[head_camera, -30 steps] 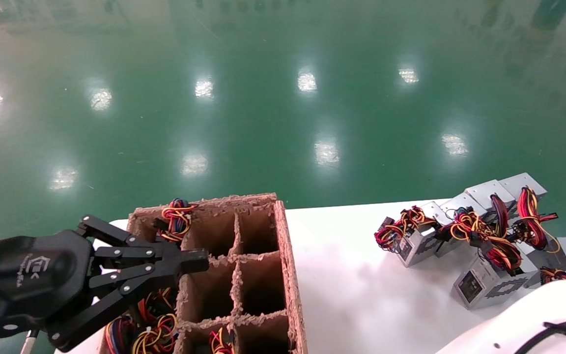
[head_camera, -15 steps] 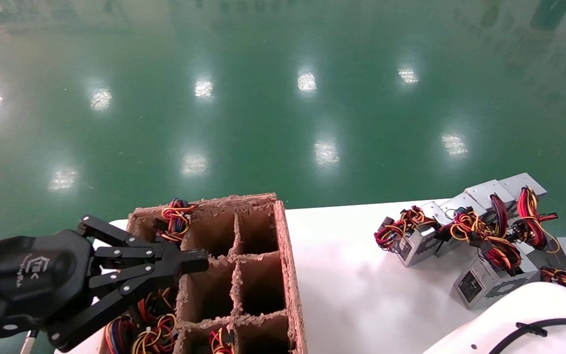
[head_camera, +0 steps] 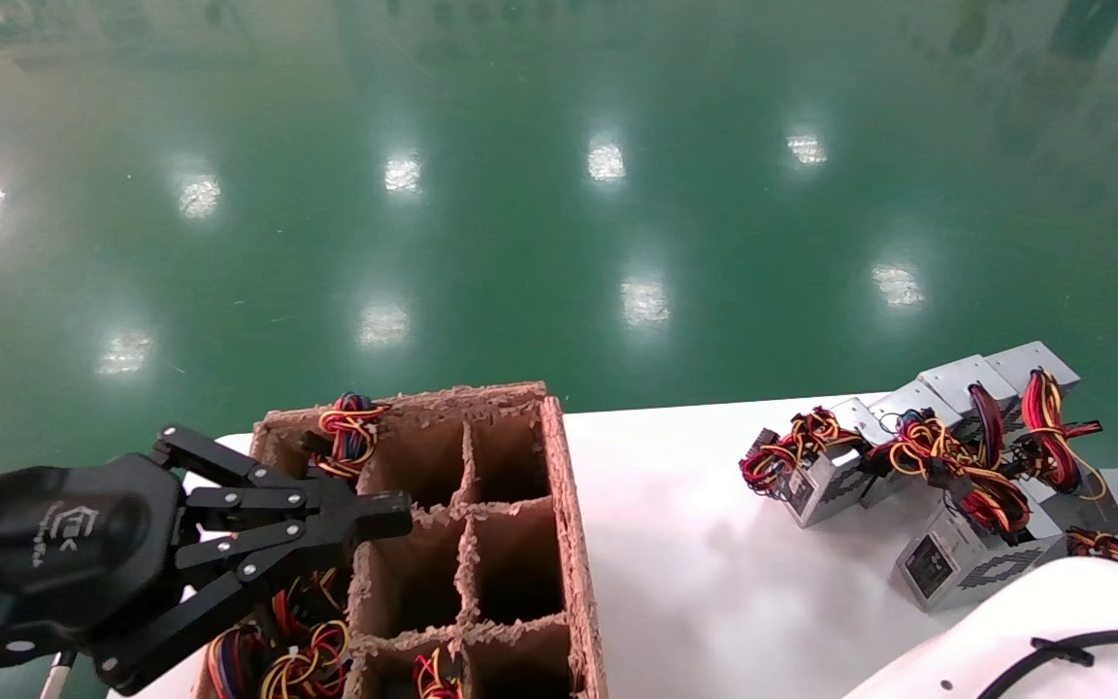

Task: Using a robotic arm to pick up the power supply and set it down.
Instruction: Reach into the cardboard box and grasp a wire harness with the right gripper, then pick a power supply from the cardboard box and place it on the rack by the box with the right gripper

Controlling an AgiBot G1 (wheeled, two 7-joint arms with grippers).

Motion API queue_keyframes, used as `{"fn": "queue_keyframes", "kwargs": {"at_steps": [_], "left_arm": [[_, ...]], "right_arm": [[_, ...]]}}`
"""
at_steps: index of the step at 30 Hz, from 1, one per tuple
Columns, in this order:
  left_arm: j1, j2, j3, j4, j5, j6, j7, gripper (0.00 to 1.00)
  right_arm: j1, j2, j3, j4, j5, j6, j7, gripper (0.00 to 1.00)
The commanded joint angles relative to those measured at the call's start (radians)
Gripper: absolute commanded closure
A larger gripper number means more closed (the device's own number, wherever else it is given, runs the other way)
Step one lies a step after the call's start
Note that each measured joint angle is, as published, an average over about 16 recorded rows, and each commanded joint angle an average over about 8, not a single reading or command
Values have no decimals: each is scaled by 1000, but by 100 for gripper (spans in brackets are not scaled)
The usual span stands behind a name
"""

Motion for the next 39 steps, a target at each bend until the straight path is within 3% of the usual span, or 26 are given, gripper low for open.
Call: {"fn": "queue_keyframes", "kwargs": {"at_steps": [1, 28, 39], "left_arm": [[0, 0, 0, 0, 0, 0, 0, 100], [0, 0, 0, 0, 0, 0, 0, 100], [0, 0, 0, 0, 0, 0, 0, 100]], "right_arm": [[-1, 5, 2, -1, 2, 3, 2, 100], [-37, 38, 37, -7, 95, -1, -1, 100], [-55, 47, 76, -55, 253, -52, -9, 100]]}}
